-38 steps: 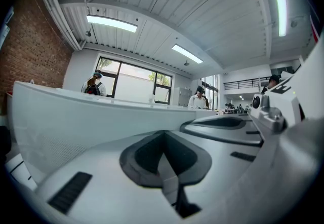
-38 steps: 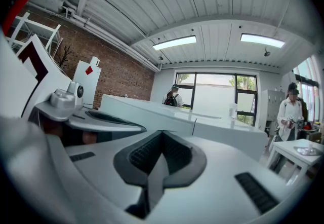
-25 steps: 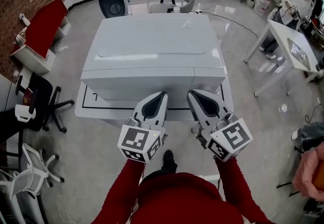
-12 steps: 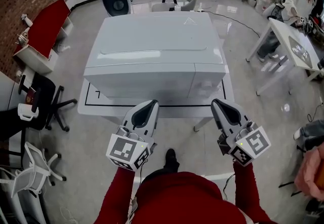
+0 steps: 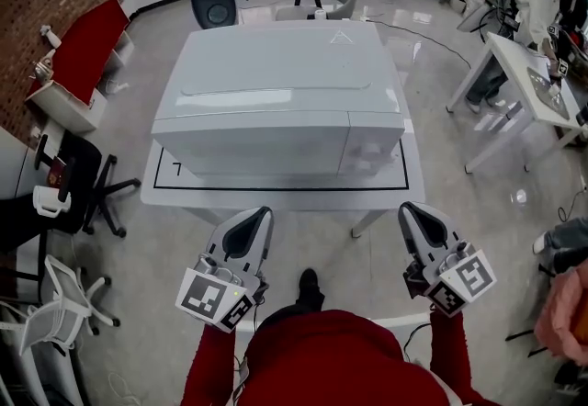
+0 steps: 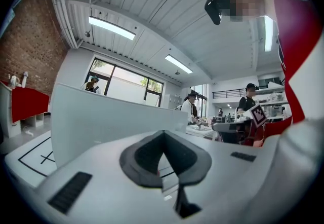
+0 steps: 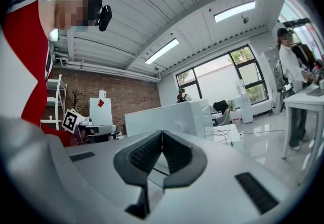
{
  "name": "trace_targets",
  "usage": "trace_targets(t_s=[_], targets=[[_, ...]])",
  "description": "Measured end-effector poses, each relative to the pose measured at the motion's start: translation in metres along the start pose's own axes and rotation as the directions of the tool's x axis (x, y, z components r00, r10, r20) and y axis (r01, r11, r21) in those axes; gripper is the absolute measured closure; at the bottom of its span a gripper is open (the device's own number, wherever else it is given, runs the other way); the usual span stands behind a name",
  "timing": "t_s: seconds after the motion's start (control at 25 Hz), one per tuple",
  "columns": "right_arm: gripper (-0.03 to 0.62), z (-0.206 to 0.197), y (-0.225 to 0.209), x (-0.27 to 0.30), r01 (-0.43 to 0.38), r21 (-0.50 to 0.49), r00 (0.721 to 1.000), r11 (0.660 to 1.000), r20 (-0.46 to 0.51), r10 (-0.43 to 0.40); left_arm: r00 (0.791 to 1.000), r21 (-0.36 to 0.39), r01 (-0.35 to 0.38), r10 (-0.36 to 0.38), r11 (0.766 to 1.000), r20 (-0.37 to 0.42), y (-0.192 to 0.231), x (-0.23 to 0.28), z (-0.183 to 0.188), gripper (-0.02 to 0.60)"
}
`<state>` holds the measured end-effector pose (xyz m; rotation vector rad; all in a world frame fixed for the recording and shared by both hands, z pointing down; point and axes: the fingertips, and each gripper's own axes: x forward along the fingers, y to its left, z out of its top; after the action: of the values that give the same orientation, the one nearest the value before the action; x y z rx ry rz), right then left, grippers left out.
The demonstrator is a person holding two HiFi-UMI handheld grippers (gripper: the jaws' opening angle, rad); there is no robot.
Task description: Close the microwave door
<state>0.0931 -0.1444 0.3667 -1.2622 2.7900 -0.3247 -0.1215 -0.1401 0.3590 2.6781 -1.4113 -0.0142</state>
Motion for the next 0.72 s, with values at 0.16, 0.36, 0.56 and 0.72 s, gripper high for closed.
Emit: trace_targets(t_s=[0.16, 0.36, 0.56, 0.72], targets=[[0.58, 0.005, 0.011, -0.008, -0.011, 0.011, 0.999, 1.0, 0.041, 0.011, 1.0, -0.021, -0.013, 0.012, 1.0, -0.011, -0.007, -0.01, -0.004, 0.572], [0.581, -0.002, 0.016, -0.018, 0.006, -0.022, 0.999, 1.0, 0.04, -0.005, 1.0, 0.023, -0.009, 0.009, 1.0, -0.029, -0.02, -0.02, -0.008, 0.572], [0.582, -0.009, 0.023, -0.019, -0.004, -0.024, 1.0, 1.0, 0.026, 0.005, 0.999, 0.009, 0.018, -0.018, 1.0, -0.044, -0.032, -0.022, -0.014, 0.572], [0.582, -0.016, 0.022, -0.016, 0.008, 0.002, 1.0, 1.0, 0.017, -0.009, 0.998, -0.014, 0.036, -0.037, 0.999, -0.047, -0.034, -0.019, -0.017, 0.572]])
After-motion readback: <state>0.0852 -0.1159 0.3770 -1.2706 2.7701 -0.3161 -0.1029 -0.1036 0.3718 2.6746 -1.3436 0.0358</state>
